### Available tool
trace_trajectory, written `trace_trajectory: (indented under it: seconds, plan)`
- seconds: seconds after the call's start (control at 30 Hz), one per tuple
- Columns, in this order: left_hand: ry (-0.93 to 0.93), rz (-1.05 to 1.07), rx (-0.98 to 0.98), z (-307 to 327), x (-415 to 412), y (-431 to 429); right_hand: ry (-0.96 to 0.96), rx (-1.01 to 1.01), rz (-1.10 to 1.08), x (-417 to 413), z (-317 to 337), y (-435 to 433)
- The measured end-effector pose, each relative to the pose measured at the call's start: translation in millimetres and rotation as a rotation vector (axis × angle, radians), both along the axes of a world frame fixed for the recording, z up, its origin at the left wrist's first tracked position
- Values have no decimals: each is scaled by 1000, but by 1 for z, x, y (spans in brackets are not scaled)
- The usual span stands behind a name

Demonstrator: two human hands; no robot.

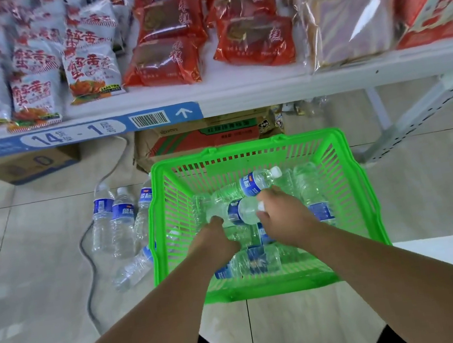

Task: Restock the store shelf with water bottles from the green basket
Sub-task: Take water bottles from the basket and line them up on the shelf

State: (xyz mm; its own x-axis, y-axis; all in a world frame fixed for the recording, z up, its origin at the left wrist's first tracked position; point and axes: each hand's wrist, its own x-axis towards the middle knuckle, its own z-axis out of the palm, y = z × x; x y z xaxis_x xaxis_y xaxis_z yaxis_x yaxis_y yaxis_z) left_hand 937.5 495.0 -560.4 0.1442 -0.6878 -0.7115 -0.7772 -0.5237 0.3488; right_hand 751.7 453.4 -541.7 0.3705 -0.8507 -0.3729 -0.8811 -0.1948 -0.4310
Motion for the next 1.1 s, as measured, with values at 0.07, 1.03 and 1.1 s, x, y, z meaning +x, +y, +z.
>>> trace_trajectory:
  seconds: [0.07, 1.03, 1.1]
  plan:
    - [-52, -38, -40, 22, 0, 9, -1, -63, 59, 3, 36, -5]
    - [18, -68, -801, 717, -21, 86, -722, -317, -289, 21, 812, 67]
    - [-2, 1, -869, 748, -22, 85, -801, -299, -412, 28, 839, 68]
